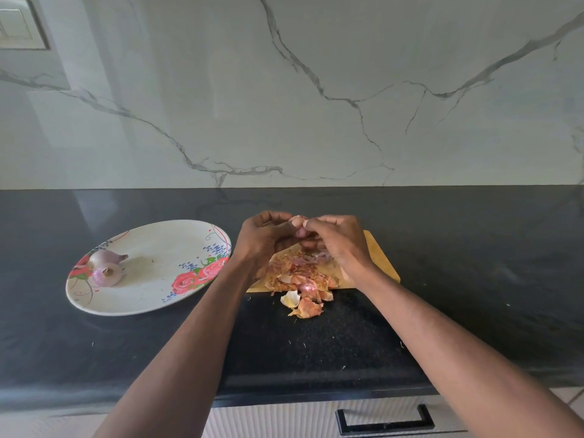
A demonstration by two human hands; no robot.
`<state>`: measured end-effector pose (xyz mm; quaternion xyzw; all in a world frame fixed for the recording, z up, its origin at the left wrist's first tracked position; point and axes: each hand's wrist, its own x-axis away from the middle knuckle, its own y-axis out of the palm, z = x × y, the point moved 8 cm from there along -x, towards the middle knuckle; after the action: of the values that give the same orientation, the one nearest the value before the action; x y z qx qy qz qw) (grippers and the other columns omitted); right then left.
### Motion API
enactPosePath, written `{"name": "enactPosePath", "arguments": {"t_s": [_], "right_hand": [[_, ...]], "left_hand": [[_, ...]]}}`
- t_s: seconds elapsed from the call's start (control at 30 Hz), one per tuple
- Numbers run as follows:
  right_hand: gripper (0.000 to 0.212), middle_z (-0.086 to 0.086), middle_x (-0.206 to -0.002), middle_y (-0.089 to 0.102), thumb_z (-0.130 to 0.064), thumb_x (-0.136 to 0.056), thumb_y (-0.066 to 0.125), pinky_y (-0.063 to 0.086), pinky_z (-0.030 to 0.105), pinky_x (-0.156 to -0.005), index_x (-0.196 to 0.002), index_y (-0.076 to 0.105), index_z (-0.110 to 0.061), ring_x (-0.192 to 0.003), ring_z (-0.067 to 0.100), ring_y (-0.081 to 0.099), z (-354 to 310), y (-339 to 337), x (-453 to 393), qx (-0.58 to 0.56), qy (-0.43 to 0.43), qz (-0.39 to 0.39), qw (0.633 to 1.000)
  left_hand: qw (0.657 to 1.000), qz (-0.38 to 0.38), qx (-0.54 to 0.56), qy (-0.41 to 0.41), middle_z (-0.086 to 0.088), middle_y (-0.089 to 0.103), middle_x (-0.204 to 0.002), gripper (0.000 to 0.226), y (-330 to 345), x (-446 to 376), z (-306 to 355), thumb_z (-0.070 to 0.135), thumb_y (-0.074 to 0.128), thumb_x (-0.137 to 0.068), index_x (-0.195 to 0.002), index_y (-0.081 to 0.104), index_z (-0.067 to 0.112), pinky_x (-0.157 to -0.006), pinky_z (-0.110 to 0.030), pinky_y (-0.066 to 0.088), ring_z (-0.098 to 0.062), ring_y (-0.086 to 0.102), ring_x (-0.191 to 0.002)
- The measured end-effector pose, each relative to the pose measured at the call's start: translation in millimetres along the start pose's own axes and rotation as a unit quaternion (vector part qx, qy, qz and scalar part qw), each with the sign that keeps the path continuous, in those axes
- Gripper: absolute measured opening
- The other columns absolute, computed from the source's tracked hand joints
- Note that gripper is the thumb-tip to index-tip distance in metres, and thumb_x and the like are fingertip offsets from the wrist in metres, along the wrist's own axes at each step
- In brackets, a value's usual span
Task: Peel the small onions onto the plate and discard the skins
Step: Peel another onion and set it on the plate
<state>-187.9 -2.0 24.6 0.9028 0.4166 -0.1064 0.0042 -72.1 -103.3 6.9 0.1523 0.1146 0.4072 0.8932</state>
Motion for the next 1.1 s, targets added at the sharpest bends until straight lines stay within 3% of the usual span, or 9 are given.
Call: {"name": "enactPosePath", "arguments": {"t_s": [0.1,0.27,0.43,0.47,0.6,0.7,0.83,0.97,1.1], "right_hand": [[0.011,0.013,-0.079,0.077,-0.007,-0.077,0.079,0.055,0.024,-0.053,-0.081,0.077,0.004,-0.073,0.022,0.075,4,1,1,-0.026,0.038,-0.01,0.999],[0.011,0.014,-0.082,0.077,-0.005,-0.074,0.08,0.06,0.035,-0.071,-0.081,0.078,0.002,-0.078,0.027,0.075,8,1,-2,-0.042,0.038,-0.015,0.998],[0.006,0.014,-0.073,0.074,0.005,-0.08,0.074,0.057,0.023,-0.056,-0.078,0.075,-0.001,-0.06,0.017,0.072,7,-7,-3,-0.053,0.024,0.036,0.998],[0.001,0.017,-0.076,0.075,0.004,-0.08,0.074,0.059,0.026,-0.06,-0.08,0.075,0.003,-0.064,0.02,0.073,8,-5,-3,-0.068,0.032,0.027,0.997],[0.019,0.022,-0.085,0.075,0.0,-0.073,0.081,0.062,0.035,-0.08,-0.086,0.074,0.011,-0.081,0.032,0.075,7,1,-2,-0.088,0.052,-0.013,0.995],[0.003,0.019,-0.078,0.074,0.006,-0.079,0.074,0.061,0.031,-0.074,-0.082,0.073,0.008,-0.067,0.024,0.074,10,-2,-2,-0.109,0.061,0.008,0.992],[0.011,0.015,-0.071,0.072,0.01,-0.084,0.068,0.06,0.025,-0.065,-0.077,0.072,0.003,-0.061,0.02,0.072,12,-5,-6,-0.122,0.054,0.035,0.99],[0.003,0.014,-0.076,0.075,-0.005,-0.084,0.076,0.061,0.041,-0.069,-0.083,0.076,-0.002,-0.067,0.025,0.074,8,-6,-5,-0.078,0.031,0.036,0.996],[0.006,0.016,-0.076,0.075,-0.01,-0.083,0.08,0.06,0.049,-0.071,-0.085,0.077,-0.004,-0.064,0.023,0.072,10,-6,-4,-0.032,0.031,0.036,0.998]], "left_hand": [[1.0,0.002,-0.001,-0.005,-0.018,0.075,-0.089,0.014,1,2,-1,-0.002,0.071,-0.086,-0.098,0.065,-0.003,-0.074,-0.033,0.063,-0.026,0.075,-0.081],[1.0,0.011,0.006,-0.017,-0.018,0.075,-0.089,0.008,0,3,0,-0.002,0.068,-0.088,-0.096,0.066,-0.003,-0.067,-0.031,0.062,-0.025,0.075,-0.08],[0.999,0.018,0.033,-0.023,-0.017,0.074,-0.083,0.015,2,5,1,0.005,0.071,-0.079,-0.091,0.065,-0.001,-0.065,-0.031,0.062,-0.023,0.075,-0.074],[0.999,0.021,0.029,-0.022,-0.017,0.074,-0.082,0.014,2,5,1,0.005,0.071,-0.079,-0.09,0.065,-0.001,-0.065,-0.031,0.062,-0.022,0.075,-0.074],[0.999,0.025,0.018,-0.031,-0.017,0.074,-0.082,0.004,1,5,0,0.001,0.067,-0.086,-0.088,0.065,-0.001,-0.064,-0.031,0.063,-0.023,0.075,-0.073],[0.999,0.025,0.023,-0.034,-0.018,0.075,-0.084,0.001,0,5,-1,0.0,0.065,-0.09,-0.09,0.065,-0.001,-0.065,-0.032,0.063,-0.023,0.075,-0.075],[0.999,0.023,0.037,-0.031,-0.019,0.074,-0.085,0.004,1,4,2,0.002,0.064,-0.092,-0.091,0.065,-0.002,-0.064,-0.031,0.062,-0.025,0.075,-0.074],[0.998,0.035,0.044,-0.018,-0.018,0.075,-0.086,0.005,-3,2,2,-0.002,0.063,-0.091,-0.096,0.065,-0.003,-0.069,-0.033,0.063,-0.025,0.075,-0.079],[0.999,0.034,0.037,0.003,-0.02,0.076,-0.092,0.029,-4,2,4,0.002,0.075,-0.076,-0.101,0.064,-0.005,-0.074,-0.033,0.062,-0.024,0.076,-0.082]]}}
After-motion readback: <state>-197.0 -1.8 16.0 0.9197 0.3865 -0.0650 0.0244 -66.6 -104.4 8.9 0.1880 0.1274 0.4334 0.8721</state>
